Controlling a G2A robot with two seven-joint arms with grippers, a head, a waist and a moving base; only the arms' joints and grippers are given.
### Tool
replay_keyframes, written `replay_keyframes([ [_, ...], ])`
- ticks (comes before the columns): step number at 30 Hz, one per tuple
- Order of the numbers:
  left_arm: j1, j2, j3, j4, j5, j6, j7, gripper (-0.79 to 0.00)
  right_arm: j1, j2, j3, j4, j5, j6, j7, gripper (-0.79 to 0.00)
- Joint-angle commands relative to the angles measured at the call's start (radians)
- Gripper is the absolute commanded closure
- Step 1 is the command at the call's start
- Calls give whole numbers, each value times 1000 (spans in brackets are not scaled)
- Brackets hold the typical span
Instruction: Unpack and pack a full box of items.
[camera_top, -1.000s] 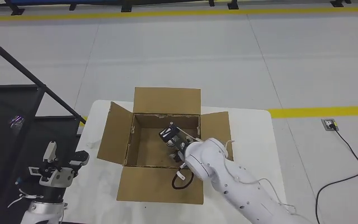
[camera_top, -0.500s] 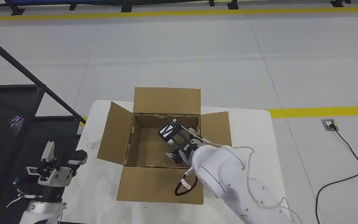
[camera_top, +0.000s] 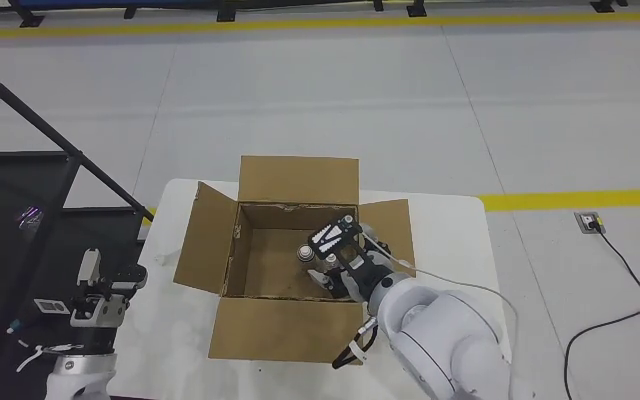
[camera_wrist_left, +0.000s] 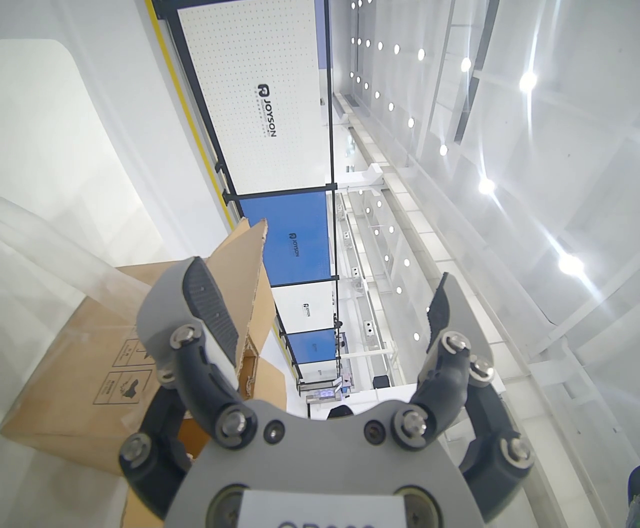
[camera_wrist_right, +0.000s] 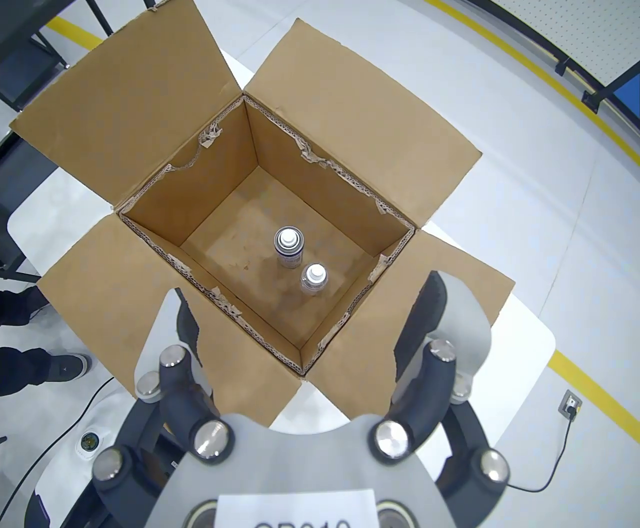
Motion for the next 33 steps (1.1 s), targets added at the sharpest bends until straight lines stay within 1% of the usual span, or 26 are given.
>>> replay_keyframes([
  [1,0,0,0,0,0,0,0,-785,0,0,0,0,0,0,0,-785],
  [29,0,0,0,0,0,0,0,-785,0,0,0,0,0,0,0,-785],
  [33,-22,-1,29,-2,-1,22,-8,-785,-55,3,31,-26,-10,19,-85,-785],
])
